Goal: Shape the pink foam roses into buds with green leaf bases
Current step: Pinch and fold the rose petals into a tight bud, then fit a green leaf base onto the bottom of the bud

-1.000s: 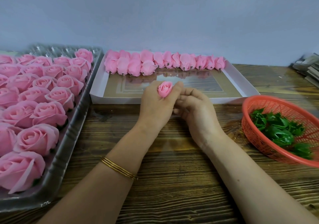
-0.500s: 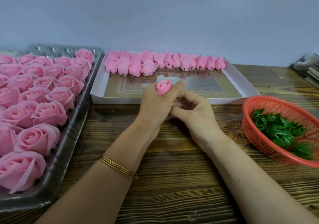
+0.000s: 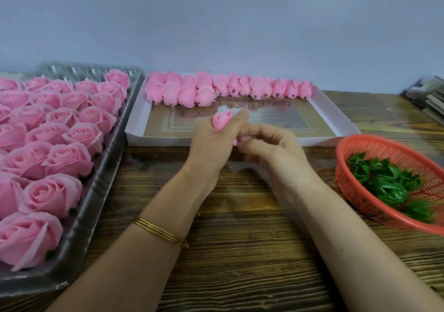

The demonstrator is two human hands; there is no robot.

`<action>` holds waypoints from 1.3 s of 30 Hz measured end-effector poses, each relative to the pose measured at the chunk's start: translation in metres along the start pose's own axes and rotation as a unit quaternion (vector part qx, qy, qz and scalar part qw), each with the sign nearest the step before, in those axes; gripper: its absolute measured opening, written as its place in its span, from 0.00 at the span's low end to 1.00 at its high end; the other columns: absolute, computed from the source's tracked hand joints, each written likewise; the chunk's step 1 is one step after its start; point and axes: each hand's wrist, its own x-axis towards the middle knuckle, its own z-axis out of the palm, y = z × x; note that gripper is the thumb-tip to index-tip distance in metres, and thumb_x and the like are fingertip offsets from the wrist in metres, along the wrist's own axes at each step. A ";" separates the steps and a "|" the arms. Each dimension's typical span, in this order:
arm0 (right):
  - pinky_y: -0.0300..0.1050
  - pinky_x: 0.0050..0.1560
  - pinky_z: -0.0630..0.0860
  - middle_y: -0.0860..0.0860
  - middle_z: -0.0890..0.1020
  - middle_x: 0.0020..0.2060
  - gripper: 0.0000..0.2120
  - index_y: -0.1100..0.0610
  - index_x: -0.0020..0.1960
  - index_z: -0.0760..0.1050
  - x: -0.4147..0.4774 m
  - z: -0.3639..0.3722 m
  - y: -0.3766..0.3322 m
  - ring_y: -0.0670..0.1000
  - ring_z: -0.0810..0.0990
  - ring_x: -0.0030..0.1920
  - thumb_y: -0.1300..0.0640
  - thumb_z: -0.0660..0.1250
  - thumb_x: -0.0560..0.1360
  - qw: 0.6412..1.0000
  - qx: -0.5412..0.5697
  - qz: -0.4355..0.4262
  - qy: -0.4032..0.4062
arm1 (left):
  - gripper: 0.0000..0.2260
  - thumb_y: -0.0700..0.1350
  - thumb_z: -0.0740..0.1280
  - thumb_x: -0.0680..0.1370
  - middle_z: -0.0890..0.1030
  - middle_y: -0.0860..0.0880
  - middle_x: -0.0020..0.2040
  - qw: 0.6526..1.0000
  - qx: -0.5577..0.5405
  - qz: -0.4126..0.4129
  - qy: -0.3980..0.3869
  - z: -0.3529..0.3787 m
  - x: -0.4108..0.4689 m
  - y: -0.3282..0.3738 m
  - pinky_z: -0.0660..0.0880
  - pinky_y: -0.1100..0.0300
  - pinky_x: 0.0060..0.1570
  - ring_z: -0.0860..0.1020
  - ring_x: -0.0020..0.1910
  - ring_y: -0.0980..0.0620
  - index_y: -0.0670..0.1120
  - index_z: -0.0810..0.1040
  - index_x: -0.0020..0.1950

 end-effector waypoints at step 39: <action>0.45 0.31 0.72 0.57 0.80 0.34 0.15 0.59 0.41 0.80 0.003 -0.154 -0.039 0.57 0.79 0.35 0.46 0.75 0.68 0.726 -0.616 0.195 0.235 | 0.15 0.47 0.69 0.78 0.76 0.53 0.27 0.998 0.053 -0.016 0.003 -0.008 0.000 -0.001 0.70 0.67 0.29 0.72 0.27 0.58 0.50 0.74 0.32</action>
